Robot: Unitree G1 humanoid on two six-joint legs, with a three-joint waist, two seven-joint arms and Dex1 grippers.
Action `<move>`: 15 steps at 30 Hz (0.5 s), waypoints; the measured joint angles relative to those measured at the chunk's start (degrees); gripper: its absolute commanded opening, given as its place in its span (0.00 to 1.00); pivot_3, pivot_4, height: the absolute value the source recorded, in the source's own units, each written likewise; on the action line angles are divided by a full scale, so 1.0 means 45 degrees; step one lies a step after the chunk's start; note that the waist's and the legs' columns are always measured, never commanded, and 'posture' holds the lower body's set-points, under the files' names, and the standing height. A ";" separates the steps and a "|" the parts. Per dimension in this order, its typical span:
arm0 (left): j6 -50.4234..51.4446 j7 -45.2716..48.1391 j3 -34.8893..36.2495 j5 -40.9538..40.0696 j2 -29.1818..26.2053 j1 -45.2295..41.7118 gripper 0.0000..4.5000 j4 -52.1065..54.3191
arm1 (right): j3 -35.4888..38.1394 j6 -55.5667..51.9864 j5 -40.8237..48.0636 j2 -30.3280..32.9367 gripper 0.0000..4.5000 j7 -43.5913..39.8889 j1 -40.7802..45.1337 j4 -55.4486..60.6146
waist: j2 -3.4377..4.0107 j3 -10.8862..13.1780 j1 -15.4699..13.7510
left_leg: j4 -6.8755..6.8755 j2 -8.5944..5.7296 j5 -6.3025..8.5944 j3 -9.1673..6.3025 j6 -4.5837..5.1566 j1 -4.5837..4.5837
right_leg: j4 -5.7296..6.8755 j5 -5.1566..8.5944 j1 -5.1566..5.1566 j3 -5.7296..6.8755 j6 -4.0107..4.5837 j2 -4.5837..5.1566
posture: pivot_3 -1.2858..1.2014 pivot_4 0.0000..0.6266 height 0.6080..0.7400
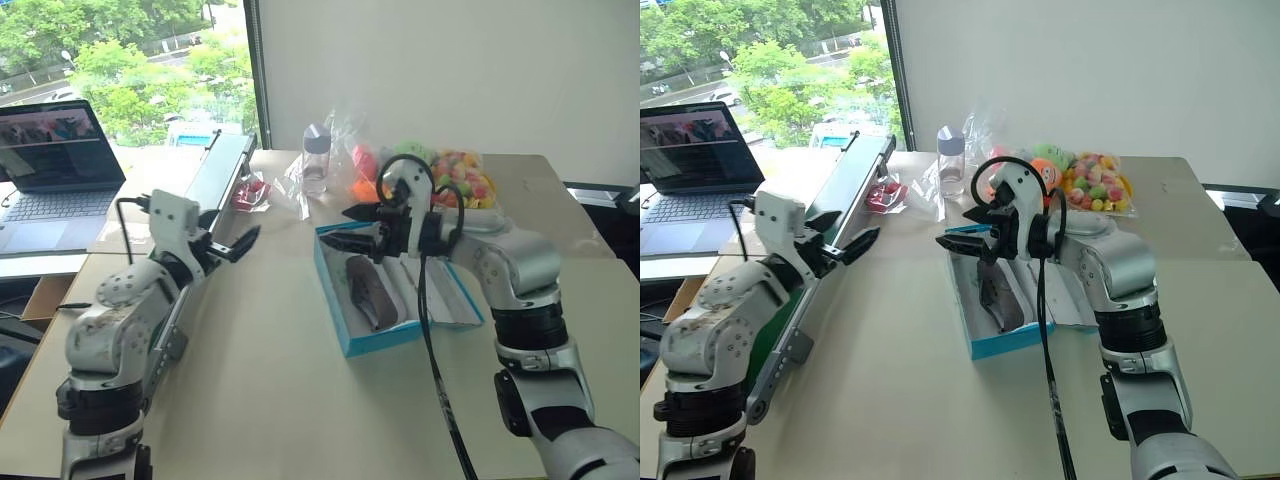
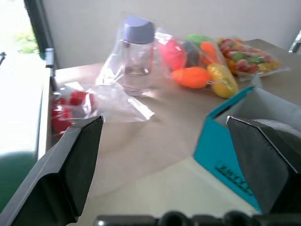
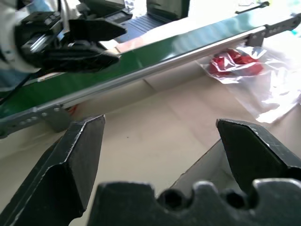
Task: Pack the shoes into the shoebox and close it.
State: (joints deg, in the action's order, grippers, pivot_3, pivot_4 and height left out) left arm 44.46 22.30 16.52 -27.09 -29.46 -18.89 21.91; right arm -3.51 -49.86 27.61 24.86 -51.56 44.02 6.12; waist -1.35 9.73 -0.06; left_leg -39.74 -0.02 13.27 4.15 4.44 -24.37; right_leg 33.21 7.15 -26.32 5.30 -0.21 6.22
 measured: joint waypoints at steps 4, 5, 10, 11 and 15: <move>0.0516 -0.0642 0.0873 0.0010 -0.0183 0.0775 1.00 0.0377 | -0.0010 0.0679 0.0315 -0.0020 0.99 -0.0786 -0.0010 -0.0097 | 0.0001 0.0001 0.0038 | 0.0002 0.0007 0.0001 -0.0002 -0.0011 0.0010 | 0.0002 0.0001 0.0001 -0.0001 0.0001 -0.0003 | 0.52 0.24 1.00; 0.0522 -0.0815 0.1106 0.0105 -0.0325 0.1262 1.00 0.0466 | -0.0021 0.0965 0.0335 -0.0048 0.99 -0.0928 -0.0003 -0.0274 | 0.0002 0.0001 0.0054 | 0.0003 0.0008 0.0018 -0.0001 -0.0040 0.0012 | 0.0002 0.0000 0.0000 -0.0004 0.0002 -0.0002 | 0.52 0.24 1.00; 0.0391 -0.1311 0.2071 0.0516 -0.0401 0.2994 1.00 0.0540 | -0.0055 0.2033 0.0256 -0.0362 0.99 -0.1145 0.0036 -0.1262 | 0.0006 0.0004 0.0019 | 0.0002 0.0009 0.0069 -0.0003 -0.0135 0.0013 | 0.0004 0.0003 -0.0005 -0.0001 0.0010 0.0001 | 0.52 0.24 1.00; 0.0329 -0.1375 0.2216 0.0543 -0.0366 0.3187 1.00 0.0583 | -0.0101 0.2276 0.0130 -0.0538 0.99 -0.1124 0.0063 -0.1434 | 0.0006 0.0004 -0.0008 | 0.0002 0.0009 0.0070 -0.0003 -0.0139 0.0011 | 0.0003 0.0003 -0.0007 -0.0002 0.0011 0.0001 | 0.52 0.24 1.00; -0.0107 -0.1716 0.2400 0.0667 0.0017 0.3808 1.00 0.0807 | -0.0341 0.3473 -0.0437 -0.1310 0.99 -0.0724 0.0082 -0.2084 | 0.0009 0.0006 -0.0032 | 0.0003 0.0005 0.0076 0.0001 -0.0149 0.0009 | 0.0002 0.0001 -0.0012 -0.0006 0.0012 0.0014 | 0.52 0.24 1.00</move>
State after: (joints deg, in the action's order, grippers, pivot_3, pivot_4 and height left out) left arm 43.98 14.58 27.33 -24.08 -29.38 -1.75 25.54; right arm -5.05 -34.23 25.64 18.97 -54.82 44.38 -3.26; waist -1.31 9.76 -0.20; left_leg -39.73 0.00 13.61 4.15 3.77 -24.33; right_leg 33.22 7.16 -26.38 5.27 -0.16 6.29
